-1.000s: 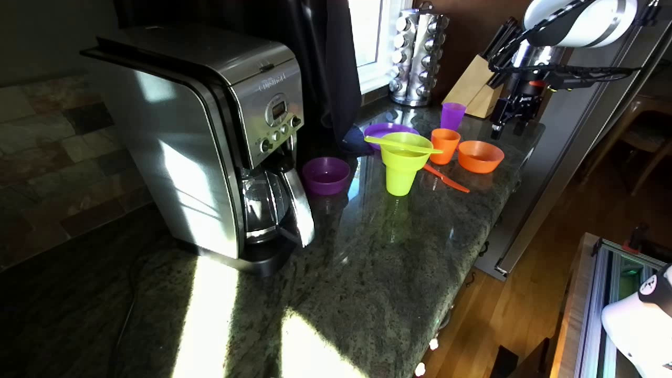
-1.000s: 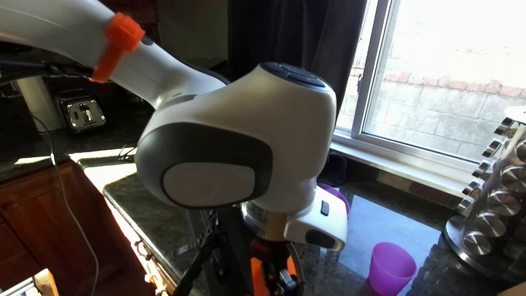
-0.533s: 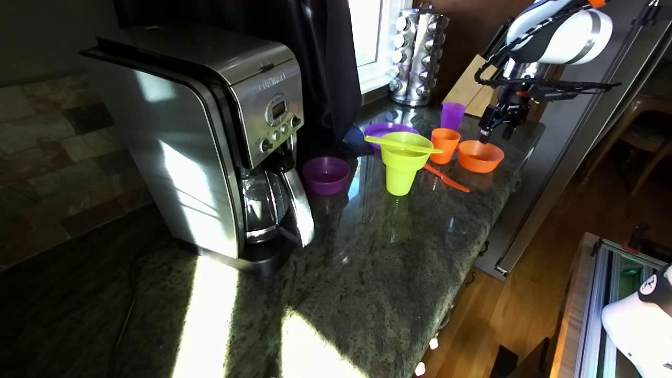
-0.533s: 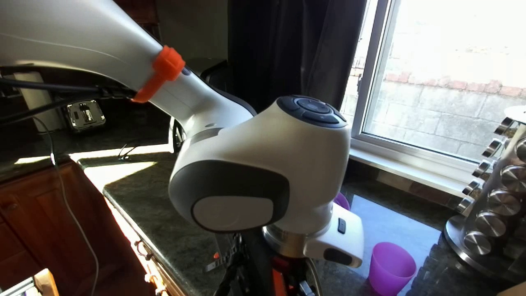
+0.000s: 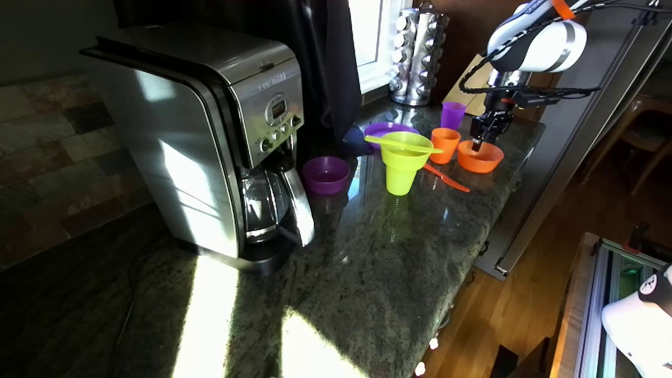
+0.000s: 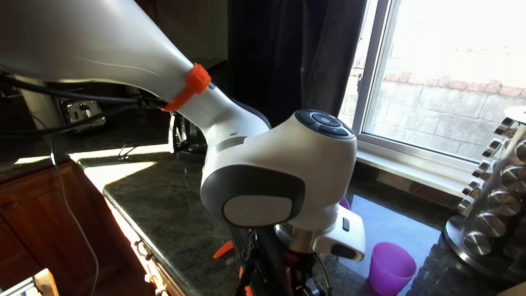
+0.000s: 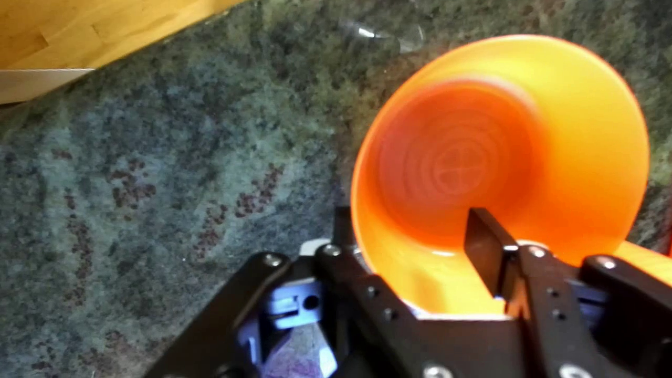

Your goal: Put the orange bowl on top of the orange cup then place the orange knife on top of the orange bowl.

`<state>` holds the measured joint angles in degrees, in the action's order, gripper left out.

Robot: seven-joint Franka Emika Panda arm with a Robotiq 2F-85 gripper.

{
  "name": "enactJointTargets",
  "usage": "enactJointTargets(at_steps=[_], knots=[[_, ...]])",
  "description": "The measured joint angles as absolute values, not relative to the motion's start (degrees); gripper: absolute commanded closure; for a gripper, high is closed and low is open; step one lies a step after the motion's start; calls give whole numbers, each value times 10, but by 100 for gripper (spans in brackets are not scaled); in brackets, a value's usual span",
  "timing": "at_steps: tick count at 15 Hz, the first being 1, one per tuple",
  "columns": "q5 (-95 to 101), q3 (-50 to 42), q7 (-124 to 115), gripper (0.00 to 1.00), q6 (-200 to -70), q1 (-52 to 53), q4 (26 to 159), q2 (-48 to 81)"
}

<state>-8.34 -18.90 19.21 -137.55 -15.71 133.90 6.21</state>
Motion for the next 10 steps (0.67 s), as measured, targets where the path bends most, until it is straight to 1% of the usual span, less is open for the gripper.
enactJointTargets(at_steps=[1, 3, 4, 10], knots=[[-83, -186, 192, 82, -1375, -158, 1334, 68], [-83, -182, 192, 95, -1375, -161, 1326, 78], [-83, -180, 192, 100, -1375, -163, 1323, 82], [-79, -177, 193, 99, -1362, -166, 1300, 91]])
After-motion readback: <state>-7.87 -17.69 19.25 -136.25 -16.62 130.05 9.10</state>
